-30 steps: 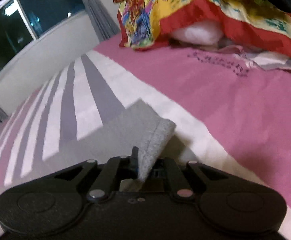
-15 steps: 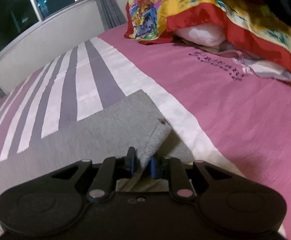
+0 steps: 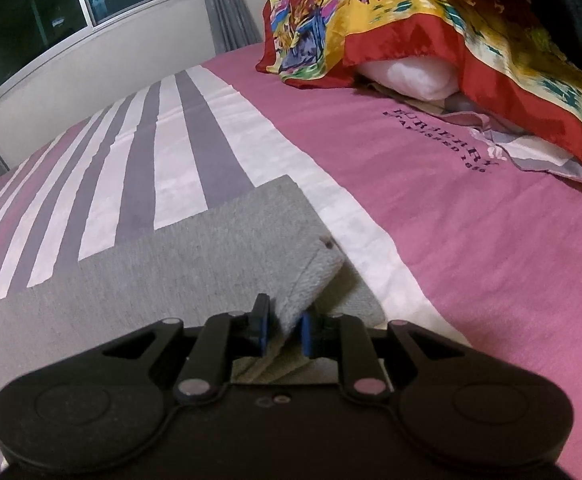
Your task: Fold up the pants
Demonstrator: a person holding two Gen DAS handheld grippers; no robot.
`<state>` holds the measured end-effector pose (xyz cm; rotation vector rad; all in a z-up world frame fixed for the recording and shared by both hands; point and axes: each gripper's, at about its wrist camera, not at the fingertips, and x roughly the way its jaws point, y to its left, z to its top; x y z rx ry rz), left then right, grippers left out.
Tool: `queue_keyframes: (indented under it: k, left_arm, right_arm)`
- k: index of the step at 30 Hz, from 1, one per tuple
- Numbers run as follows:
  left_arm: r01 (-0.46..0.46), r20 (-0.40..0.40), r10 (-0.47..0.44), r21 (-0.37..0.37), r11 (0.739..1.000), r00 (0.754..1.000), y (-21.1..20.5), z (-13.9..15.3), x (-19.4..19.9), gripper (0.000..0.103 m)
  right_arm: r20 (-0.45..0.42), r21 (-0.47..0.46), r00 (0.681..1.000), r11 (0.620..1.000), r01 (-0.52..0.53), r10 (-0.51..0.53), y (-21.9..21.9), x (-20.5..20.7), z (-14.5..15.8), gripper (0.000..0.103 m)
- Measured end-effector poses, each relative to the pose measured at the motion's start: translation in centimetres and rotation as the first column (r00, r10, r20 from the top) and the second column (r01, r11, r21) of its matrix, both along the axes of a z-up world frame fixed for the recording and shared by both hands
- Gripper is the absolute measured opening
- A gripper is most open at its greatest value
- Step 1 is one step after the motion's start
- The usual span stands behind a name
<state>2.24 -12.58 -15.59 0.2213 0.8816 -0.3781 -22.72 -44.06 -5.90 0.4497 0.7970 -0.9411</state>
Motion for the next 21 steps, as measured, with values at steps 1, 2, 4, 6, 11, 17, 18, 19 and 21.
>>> queue_keyframes:
  k: [1,2,4,6,11,17,18,19,21]
  left_arm:
    - [0.0,0.0,0.0,0.0,1.0,1.0,0.0,0.0,0.0,0.066]
    - [0.0,0.001,0.0,0.002,1.0,1.0,0.0,0.0,0.0,0.066]
    - [0.0,0.001,0.0,0.003,1.0,1.0,0.0,0.0,0.1,0.066]
    - [0.002,0.003,-0.002,0.005,1.0,1.0,0.1,-0.1,0.0,0.067]
    - [0.003,0.003,-0.003,0.009,1.0,1.0,0.1,-0.1,0.1,0.067]
    - [0.006,0.004,-0.006,0.009,1.0,1.0,0.1,-0.1,0.2,0.067]
    - [0.007,0.005,-0.007,0.009,1.0,1.0,0.1,-0.1,0.1,0.067]
    - [0.007,0.006,-0.007,0.009,1.0,1.0,0.1,-0.1,0.1,0.067]
    - [0.004,0.006,-0.004,0.008,1.0,1.0,0.1,-0.1,0.1,0.067]
  right_arm:
    - [-0.002,0.003,1.0,1.0,-0.003,0.003,0.0,0.0,-0.1,0.017]
    - [-0.003,0.005,1.0,1.0,-0.007,0.007,-0.1,0.0,-0.1,0.015]
    - [-0.002,0.01,1.0,1.0,-0.02,0.02,-0.1,-0.2,-0.2,0.013]
    - [0.001,0.016,1.0,1.0,-0.025,0.025,-0.1,-0.5,-0.2,0.012]
    - [0.012,0.028,1.0,0.999,-0.029,0.029,-0.4,-1.3,-0.7,0.008]
    - [0.074,0.054,0.997,0.998,-0.013,0.009,-0.7,-1.7,-0.1,0.009]
    - [0.09,0.054,0.996,0.998,-0.015,0.01,-0.8,-1.8,0.2,0.009]
    - [0.077,0.044,0.997,0.999,-0.011,0.008,-0.9,-1.8,0.2,0.01]
    - [0.047,0.058,0.999,0.998,-0.01,0.007,-1.3,-1.8,-0.4,0.01]
